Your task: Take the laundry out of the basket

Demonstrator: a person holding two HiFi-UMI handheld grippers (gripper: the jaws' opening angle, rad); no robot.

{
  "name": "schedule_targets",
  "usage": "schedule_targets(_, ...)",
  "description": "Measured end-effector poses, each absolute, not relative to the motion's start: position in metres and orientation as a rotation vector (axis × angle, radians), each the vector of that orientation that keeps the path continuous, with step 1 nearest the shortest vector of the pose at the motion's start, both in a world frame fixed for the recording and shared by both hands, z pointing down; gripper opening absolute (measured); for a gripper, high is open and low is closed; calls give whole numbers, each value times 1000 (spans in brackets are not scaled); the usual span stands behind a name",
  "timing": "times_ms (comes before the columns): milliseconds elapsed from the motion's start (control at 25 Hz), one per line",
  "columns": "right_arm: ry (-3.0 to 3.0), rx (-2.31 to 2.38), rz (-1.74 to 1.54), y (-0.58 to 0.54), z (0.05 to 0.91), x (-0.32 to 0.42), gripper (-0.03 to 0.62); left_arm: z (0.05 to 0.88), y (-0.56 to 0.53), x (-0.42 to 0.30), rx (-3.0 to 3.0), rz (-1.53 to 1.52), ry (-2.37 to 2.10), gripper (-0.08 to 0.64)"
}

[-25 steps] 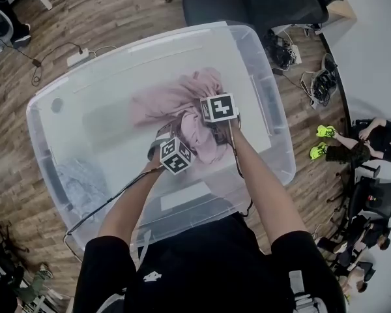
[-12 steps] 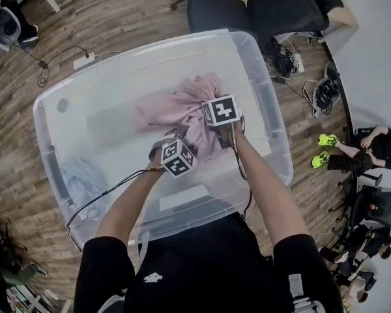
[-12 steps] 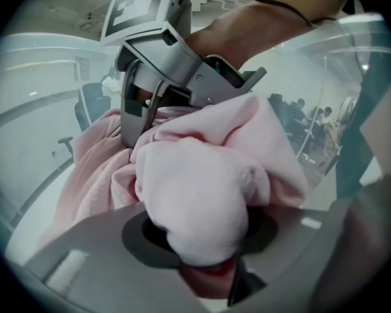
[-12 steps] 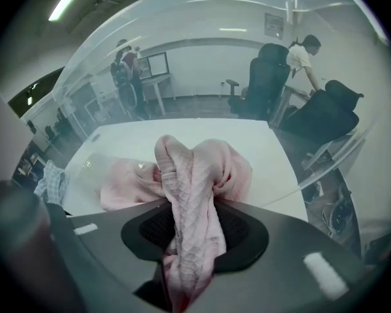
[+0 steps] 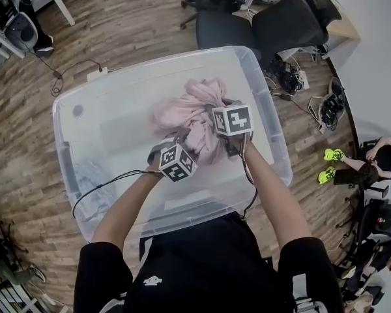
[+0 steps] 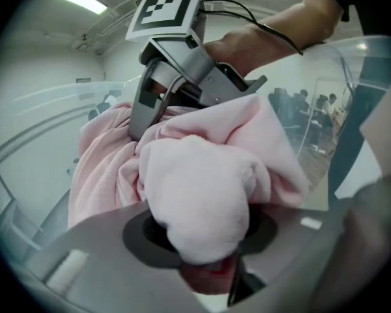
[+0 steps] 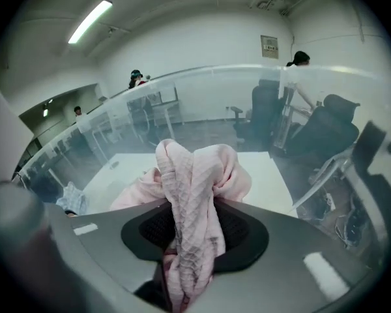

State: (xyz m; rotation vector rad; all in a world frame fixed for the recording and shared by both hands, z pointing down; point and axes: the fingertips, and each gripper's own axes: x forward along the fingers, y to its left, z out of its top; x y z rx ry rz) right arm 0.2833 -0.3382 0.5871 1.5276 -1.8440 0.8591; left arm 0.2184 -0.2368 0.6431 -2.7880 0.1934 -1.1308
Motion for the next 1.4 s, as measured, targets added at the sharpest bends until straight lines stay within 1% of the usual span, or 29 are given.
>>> schedule_targets(440,-2168,1769,575,-330,458,271,150,548,-263,202,-2654,-967,446,192)
schedule_targets(800,-2509,1757,386,-315,379,250,153,478,-268,180,-2498,-873,688,192)
schedule_targets(960,-2611,1708,298,-311,357,235,153,458,-267,167,-2468,-854,794,192)
schedule_targets(1400,-2744,1672,252,-288,330,205,153,425,-254,127,-2404,-802,951,192)
